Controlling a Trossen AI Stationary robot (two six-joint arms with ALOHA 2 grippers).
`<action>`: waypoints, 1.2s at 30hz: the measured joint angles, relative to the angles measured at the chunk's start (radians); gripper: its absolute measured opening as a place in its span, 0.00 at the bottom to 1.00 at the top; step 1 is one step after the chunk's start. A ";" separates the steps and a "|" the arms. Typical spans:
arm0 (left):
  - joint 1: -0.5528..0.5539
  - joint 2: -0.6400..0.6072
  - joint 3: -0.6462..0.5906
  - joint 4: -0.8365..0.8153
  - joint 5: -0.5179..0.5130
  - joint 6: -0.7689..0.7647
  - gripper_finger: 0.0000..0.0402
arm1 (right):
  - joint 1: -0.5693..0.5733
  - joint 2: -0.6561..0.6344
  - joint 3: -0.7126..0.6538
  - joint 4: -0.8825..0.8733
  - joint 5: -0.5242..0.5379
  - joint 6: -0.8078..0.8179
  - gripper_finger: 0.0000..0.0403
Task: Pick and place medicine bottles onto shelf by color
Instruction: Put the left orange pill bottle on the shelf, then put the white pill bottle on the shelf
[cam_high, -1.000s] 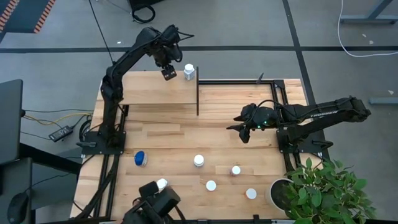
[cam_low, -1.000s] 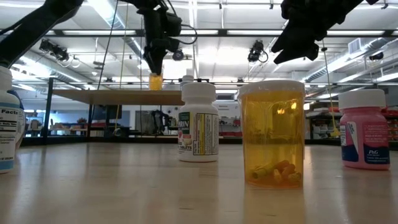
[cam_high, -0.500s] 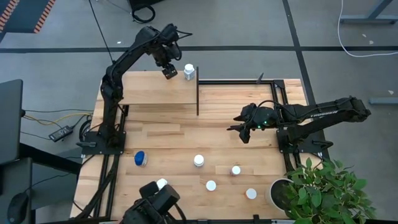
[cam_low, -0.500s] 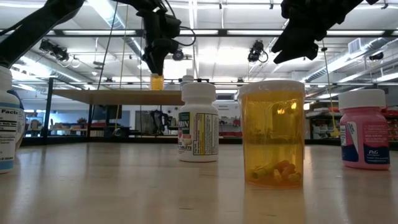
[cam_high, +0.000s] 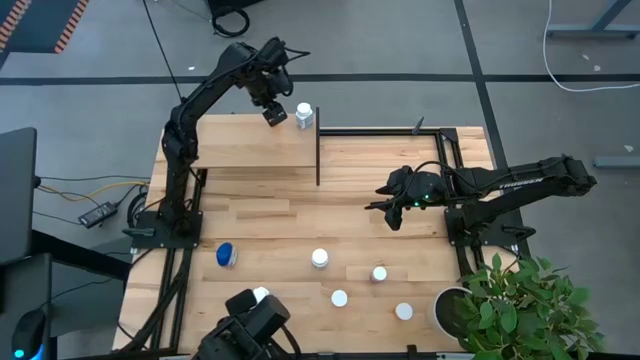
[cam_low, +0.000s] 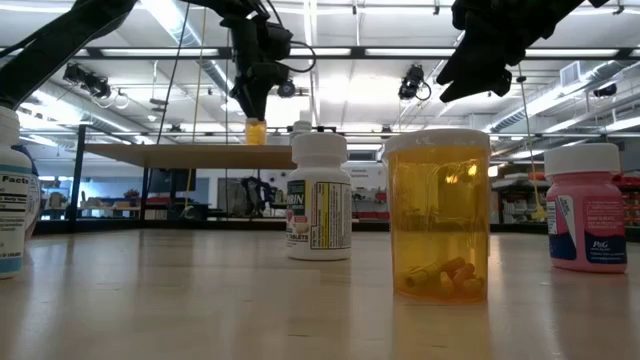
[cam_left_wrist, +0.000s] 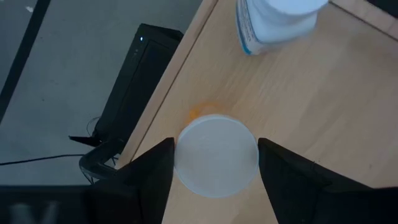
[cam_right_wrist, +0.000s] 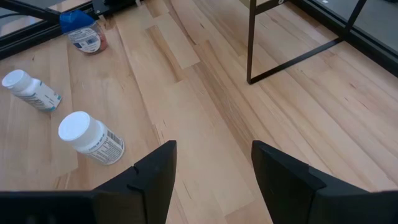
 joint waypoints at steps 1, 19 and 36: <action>0.000 0.000 0.000 0.003 0.000 0.000 0.57 | 0.000 0.000 0.000 0.000 0.000 0.000 0.54; 0.006 0.016 0.001 -0.002 -0.011 -0.019 0.58 | 0.000 0.000 0.000 0.000 0.000 0.010 0.54; 0.005 0.016 0.000 -0.044 -0.018 -0.019 0.78 | 0.000 0.000 0.000 0.000 0.000 0.010 0.54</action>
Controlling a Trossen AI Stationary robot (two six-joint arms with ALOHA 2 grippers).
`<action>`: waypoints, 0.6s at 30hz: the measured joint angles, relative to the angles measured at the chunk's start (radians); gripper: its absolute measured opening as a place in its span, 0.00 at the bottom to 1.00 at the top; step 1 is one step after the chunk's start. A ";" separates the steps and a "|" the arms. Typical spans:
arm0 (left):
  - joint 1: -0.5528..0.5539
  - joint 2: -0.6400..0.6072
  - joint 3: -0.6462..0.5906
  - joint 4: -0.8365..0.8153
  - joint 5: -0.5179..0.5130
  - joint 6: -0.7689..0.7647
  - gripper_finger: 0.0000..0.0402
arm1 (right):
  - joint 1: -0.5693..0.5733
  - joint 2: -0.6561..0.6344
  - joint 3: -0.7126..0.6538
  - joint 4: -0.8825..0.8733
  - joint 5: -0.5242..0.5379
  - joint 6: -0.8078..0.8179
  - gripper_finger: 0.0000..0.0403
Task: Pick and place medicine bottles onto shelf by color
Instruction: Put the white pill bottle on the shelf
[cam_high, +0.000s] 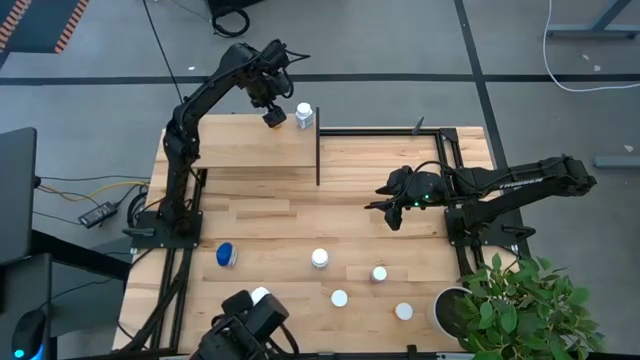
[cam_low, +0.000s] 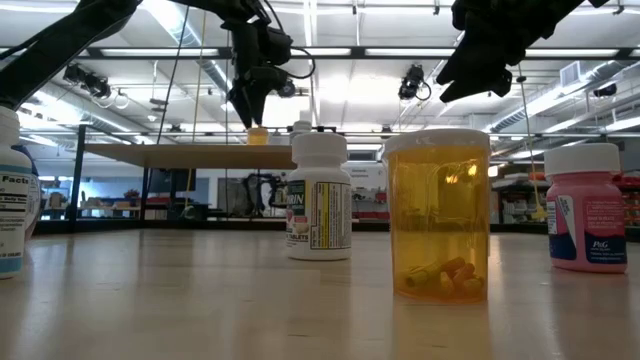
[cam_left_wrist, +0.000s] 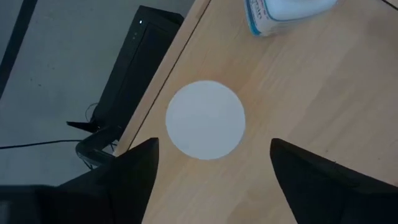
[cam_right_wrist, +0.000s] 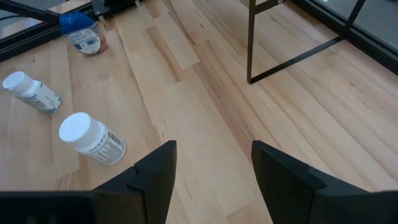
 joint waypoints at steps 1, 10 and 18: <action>0.000 0.000 0.000 0.001 0.000 0.000 0.79 | 0.000 0.000 0.000 0.000 0.000 0.000 0.54; -0.021 -0.066 -0.001 0.001 -0.040 -0.082 0.79 | 0.000 0.000 0.000 0.000 0.000 0.000 0.54; -0.136 -0.190 -0.001 0.001 -0.045 -0.183 0.78 | 0.000 0.000 0.000 0.000 -0.012 0.006 0.54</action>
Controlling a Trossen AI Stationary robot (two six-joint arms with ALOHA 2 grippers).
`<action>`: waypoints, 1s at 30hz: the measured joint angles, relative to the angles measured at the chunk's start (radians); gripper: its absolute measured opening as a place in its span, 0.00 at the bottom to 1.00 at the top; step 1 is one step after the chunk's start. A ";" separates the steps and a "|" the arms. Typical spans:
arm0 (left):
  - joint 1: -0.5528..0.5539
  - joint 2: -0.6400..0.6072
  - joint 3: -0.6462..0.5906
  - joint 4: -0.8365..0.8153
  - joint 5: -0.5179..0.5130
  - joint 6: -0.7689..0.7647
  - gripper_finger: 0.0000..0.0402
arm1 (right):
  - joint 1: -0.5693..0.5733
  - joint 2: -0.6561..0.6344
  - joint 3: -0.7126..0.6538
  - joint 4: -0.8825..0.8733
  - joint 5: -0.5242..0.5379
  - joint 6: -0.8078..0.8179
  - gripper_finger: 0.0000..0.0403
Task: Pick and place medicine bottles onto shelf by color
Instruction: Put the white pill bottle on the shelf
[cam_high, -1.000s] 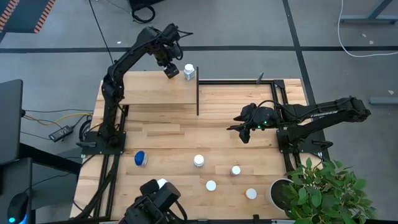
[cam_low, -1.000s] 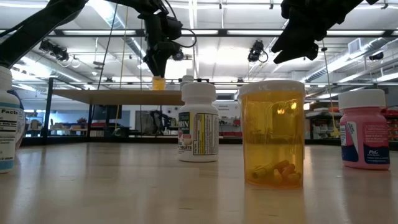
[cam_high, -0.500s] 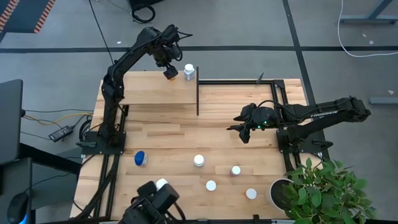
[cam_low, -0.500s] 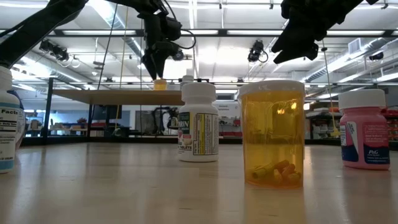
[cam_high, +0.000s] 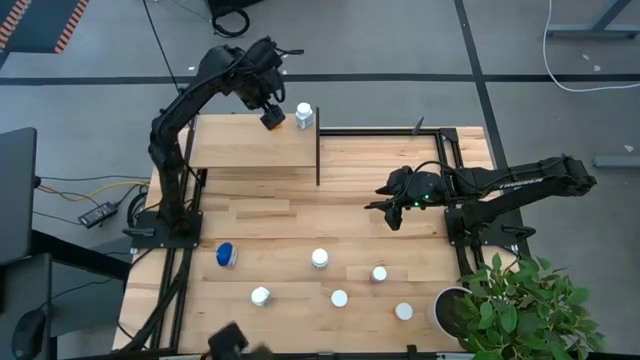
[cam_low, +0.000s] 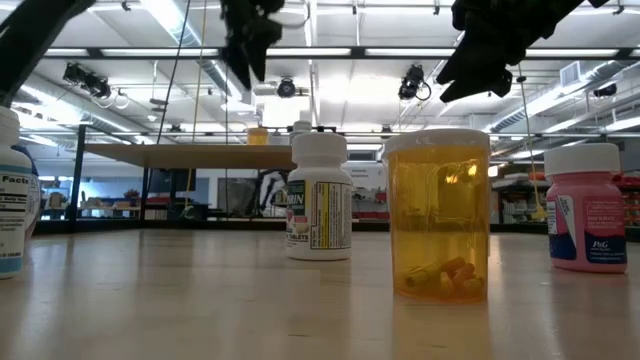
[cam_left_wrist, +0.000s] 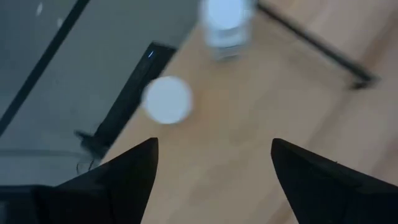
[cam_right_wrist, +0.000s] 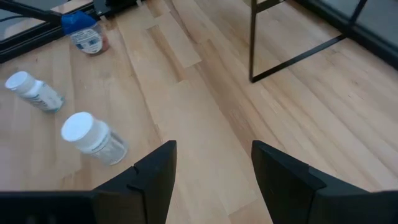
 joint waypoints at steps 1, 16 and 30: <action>-0.027 -0.020 0.000 0.000 0.002 -0.003 0.78 | 0.000 0.000 0.000 0.000 -0.009 0.001 0.54; -0.572 -0.128 0.001 0.000 0.086 -0.456 0.73 | 0.061 0.000 0.000 -0.037 -0.080 0.002 0.54; -0.933 -0.144 -0.450 0.017 0.193 -0.741 0.73 | 0.127 0.000 0.000 -0.090 -0.081 0.018 0.54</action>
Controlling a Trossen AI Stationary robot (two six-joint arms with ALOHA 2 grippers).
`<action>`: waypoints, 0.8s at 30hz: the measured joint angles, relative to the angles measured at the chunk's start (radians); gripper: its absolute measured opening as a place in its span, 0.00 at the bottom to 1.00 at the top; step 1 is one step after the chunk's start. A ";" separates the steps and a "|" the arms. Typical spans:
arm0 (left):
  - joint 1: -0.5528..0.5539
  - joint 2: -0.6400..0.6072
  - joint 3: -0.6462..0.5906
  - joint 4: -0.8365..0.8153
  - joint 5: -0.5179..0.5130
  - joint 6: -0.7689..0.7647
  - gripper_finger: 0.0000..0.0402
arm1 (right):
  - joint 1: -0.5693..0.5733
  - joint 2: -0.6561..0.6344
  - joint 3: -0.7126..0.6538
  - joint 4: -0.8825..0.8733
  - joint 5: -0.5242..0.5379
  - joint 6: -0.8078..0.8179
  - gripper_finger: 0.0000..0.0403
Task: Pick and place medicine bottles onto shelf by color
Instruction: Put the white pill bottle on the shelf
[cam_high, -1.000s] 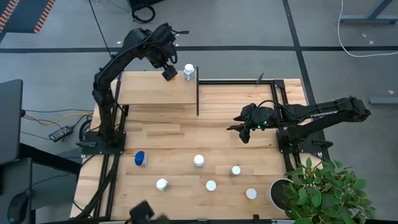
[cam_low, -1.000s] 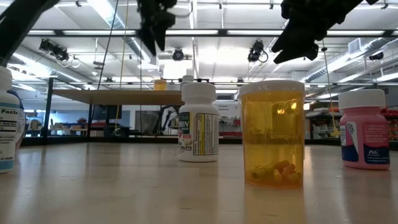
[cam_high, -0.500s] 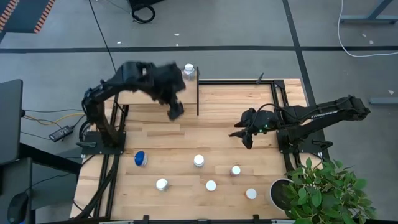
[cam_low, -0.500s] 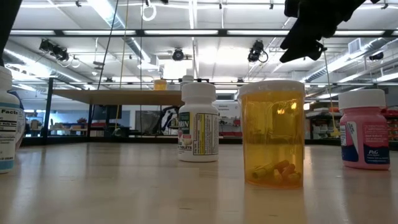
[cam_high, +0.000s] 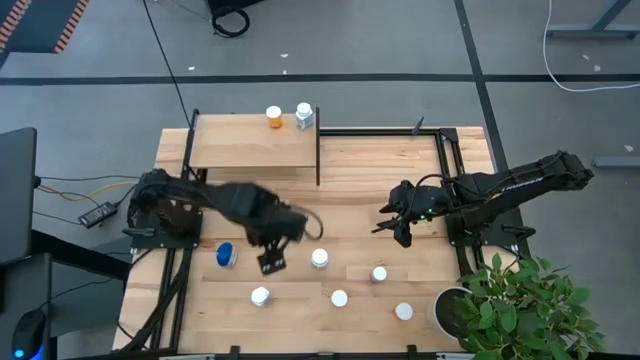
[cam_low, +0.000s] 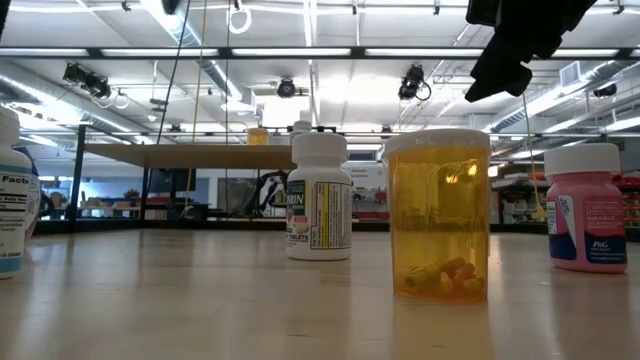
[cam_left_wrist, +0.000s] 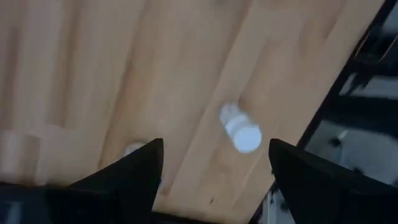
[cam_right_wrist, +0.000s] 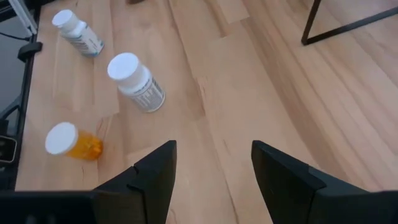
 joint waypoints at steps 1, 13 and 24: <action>-0.022 -0.005 -0.035 0.018 0.001 -0.013 0.73 | 0.005 0.000 0.000 0.000 -0.001 0.000 0.54; -0.212 -0.161 -0.472 0.416 0.020 -0.339 0.73 | 0.047 0.000 0.000 -0.001 0.000 0.073 0.54; -0.321 -0.123 -0.501 0.498 -0.040 -0.619 0.74 | 0.053 0.000 0.000 0.000 0.010 0.120 0.54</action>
